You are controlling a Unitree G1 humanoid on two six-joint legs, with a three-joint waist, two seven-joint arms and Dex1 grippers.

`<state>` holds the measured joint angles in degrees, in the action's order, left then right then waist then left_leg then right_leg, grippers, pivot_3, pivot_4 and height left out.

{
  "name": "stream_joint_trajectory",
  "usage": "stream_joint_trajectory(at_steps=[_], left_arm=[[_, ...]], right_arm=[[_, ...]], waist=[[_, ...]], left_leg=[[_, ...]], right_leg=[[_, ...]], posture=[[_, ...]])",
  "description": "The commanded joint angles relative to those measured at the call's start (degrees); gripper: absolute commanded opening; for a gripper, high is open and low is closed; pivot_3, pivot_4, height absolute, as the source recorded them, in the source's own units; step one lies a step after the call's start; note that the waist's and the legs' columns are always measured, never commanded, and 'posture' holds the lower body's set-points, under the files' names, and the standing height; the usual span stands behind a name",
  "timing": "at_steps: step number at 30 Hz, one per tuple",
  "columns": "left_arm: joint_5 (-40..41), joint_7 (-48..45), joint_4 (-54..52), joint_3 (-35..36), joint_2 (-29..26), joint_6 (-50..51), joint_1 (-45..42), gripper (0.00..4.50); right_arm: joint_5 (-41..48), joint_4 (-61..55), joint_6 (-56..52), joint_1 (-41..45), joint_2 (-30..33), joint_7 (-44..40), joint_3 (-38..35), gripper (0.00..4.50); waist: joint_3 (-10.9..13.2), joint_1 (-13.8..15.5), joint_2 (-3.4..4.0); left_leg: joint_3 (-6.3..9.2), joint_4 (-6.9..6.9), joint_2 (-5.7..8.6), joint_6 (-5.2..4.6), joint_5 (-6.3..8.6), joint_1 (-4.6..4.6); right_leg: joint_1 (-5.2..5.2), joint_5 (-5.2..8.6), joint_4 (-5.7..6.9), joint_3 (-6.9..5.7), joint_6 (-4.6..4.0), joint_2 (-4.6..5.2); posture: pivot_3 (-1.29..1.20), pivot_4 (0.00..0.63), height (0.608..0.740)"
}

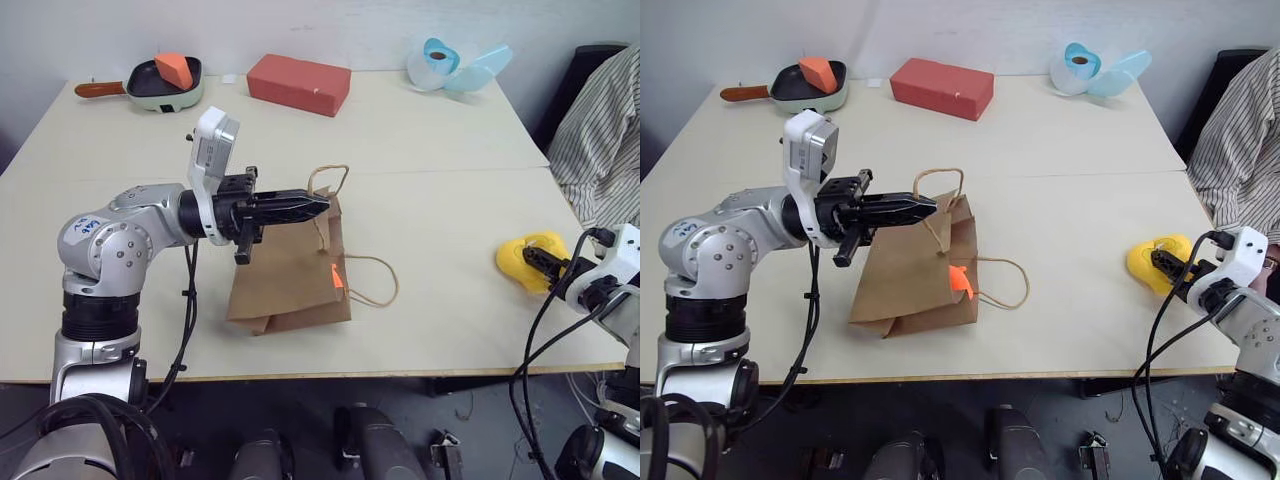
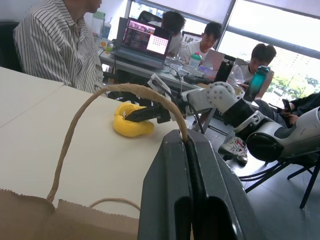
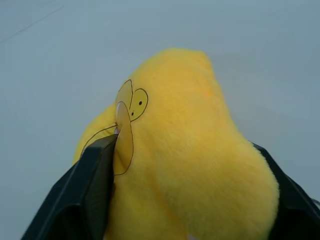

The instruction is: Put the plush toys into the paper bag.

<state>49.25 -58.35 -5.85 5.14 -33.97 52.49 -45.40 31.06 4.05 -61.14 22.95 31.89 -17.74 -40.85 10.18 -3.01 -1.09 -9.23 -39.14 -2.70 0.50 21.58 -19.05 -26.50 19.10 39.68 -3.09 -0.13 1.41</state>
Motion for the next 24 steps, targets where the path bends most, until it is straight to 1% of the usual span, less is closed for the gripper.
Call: stream_joint_trajectory(at_steps=[1,4,6,8,10,13,16,19,21,24], left_arm=[[0.88,-0.01,-1.19,1.76,-0.88,-0.6,-0.55,0.0],[0.9,0.09,-1.21,1.93,-1.06,-0.36,-0.65,0.0],[0.96,0.15,-1.15,1.91,-1.11,-0.21,-0.87,0.0],[0.94,0.1,-0.71,1.79,-1.07,-0.07,-1.43,0.0],[0.83,-0.08,-0.23,1.55,-0.94,-0.1,-2.02,0.0],[0.45,-0.47,0.56,1.03,-0.63,-0.43,-2.86,0.0],[-0.06,-0.8,1.46,0.43,-0.07,-0.94,-3.66,0.0],[-0.63,-0.95,1.66,-0.29,0.52,-1.58,-3.94,0.0],[-0.91,-0.99,1.47,-0.68,0.77,-1.92,-3.84,0.0],[-0.97,-0.91,1.22,-0.69,0.8,-2.1,-3.43,0.0]], right_arm=[[5.45,-4.25,-2.36,0.58,-0.92,-0.52,-1.89,1.84],[12.79,-12.05,-6.13,0.65,0.16,-6.4,1.72,0.86],[18.16,-17.18,-9.25,1.21,0.06,-9.56,5.19,0.35],[22.79,-21.19,-11.64,3.17,-1.29,-10.96,9.44,0.06],[25.19,-23.19,-12.63,5.62,-3.46,-10.65,14.19,0.05],[25.12,-22.35,-12.1,9.8,-7.02,-9.6,21.12,0.05],[21.7,-17.75,-9.05,14.39,-11.1,-10.51,29.64,0.05],[16.92,-10.79,-5.06,17.92,-14.9,-10.96,36.21,0.05],[14.88,-6.3,-3.2,20.13,-17.23,-11.82,38.85,0.05],[13.42,0.77,-1.84,23.43,-21.45,-12.11,40.15,0.05]], waist=[[0.0,-0.11,0.0],[0.02,-0.34,0.04],[0.02,-0.41,0.04],[0.02,-0.39,0.04],[0.02,-0.4,0.04],[0.02,-0.13,0.04],[0.02,-0.15,0.04],[0.02,-0.29,0.04],[0.02,-0.36,0.04],[0.02,-0.62,0.04]], left_leg=[[0.0,0.0,0.0,0.0,0.0,0.01],[0.0,0.01,-0.02,0.04,-0.02,0.03],[0.01,0.01,-0.02,0.06,-0.03,0.05],[0.02,0.01,-0.02,0.06,-0.03,0.07],[0.02,0.01,-0.02,0.07,-0.03,0.08],[0.07,0.0,-0.01,0.06,-0.03,0.05],[0.08,-0.01,0.01,0.05,-0.03,0.0],[0.12,-0.03,0.0,0.05,-0.03,-0.04],[0.12,-0.03,0.0,0.05,-0.03,-0.05],[0.12,-0.04,-0.01,0.04,-0.03,-0.08]], right_leg=[[0.0,0.0,0.03,0.0,0.0,0.0],[-0.04,0.0,0.1,0.0,0.0,-0.02],[-0.05,0.0,0.13,0.05,0.0,-0.05],[-0.05,0.0,0.13,0.06,0.0,-0.05],[-0.05,0.0,0.12,0.06,0.0,-0.05],[-0.06,0.0,0.1,0.05,0.0,-0.05],[-0.06,0.0,0.06,0.03,0.0,-0.02],[-0.09,0.0,0.06,0.0,0.0,-0.02],[-0.1,0.0,0.07,-0.02,0.0,-0.02],[-0.12,0.0,0.08,-0.03,0.0,-0.01]], posture=[[0.0,0.15,0.74],[0.0,0.15,0.74],[0.0,0.15,0.74],[0.0,0.15,0.74],[0.0,0.15,0.74],[0.0,0.15,0.74],[0.0,0.15,0.74],[0.0,0.15,0.74],[0.0,0.15,0.74],[0.0,0.15,0.74]])
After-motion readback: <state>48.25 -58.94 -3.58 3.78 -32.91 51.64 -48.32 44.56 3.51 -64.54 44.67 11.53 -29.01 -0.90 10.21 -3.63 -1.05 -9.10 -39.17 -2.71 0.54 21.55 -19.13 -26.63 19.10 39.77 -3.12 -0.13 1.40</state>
